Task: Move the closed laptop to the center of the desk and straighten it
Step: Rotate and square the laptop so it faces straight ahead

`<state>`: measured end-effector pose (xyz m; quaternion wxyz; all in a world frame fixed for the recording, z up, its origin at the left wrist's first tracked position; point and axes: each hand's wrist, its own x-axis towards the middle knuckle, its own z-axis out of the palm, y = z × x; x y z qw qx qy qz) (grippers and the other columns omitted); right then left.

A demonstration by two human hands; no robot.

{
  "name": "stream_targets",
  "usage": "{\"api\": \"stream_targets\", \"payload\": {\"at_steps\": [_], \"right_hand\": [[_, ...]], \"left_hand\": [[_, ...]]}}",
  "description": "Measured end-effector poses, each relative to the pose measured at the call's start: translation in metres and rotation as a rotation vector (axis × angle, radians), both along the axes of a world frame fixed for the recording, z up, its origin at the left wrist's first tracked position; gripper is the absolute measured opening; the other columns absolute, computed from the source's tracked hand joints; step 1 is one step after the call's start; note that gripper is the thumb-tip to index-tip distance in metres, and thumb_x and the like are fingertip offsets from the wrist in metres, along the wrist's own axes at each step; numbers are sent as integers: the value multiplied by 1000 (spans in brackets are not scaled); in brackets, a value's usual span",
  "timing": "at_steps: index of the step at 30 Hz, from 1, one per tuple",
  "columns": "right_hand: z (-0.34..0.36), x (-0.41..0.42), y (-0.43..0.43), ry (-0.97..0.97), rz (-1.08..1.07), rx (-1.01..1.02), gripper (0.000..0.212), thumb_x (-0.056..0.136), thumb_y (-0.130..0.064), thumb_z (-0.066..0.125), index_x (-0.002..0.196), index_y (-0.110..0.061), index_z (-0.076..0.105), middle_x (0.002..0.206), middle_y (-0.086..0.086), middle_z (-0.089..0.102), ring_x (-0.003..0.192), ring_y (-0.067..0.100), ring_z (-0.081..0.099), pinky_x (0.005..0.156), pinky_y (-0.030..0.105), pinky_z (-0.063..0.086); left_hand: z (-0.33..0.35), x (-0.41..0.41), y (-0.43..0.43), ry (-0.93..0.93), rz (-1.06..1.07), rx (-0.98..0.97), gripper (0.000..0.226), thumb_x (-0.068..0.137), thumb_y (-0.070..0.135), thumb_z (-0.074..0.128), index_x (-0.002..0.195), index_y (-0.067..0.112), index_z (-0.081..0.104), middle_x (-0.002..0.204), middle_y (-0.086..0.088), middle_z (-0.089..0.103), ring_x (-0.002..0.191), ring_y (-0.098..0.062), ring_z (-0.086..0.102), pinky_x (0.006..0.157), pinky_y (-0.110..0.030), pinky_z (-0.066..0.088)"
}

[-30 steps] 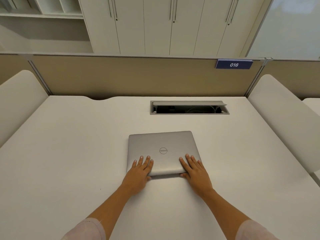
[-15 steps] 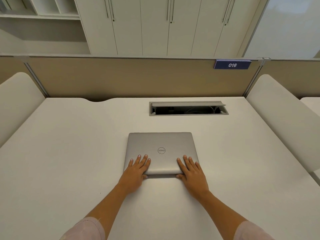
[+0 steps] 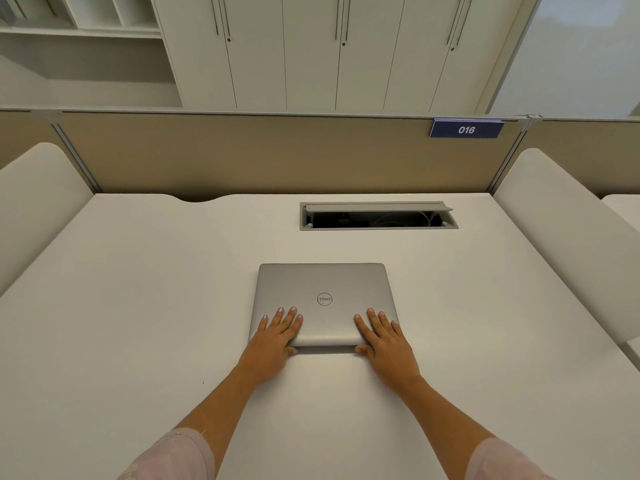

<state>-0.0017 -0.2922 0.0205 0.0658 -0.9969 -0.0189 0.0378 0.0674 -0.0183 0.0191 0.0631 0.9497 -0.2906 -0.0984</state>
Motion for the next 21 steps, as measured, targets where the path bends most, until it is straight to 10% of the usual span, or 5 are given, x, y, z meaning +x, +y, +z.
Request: {"api": "stream_targets", "payload": {"at_steps": [21], "right_hand": [[0, -4, 5, 16, -23, 40, 60, 100, -43, 29, 151, -33, -2, 162, 0, -3, 149, 23, -4, 120, 40, -2]], "left_hand": [[4, -14, 0, 21, 33, -2, 68, 103, 36, 34, 152, 20, -11, 162, 0, -13, 150, -24, -9, 121, -44, -1]]}}
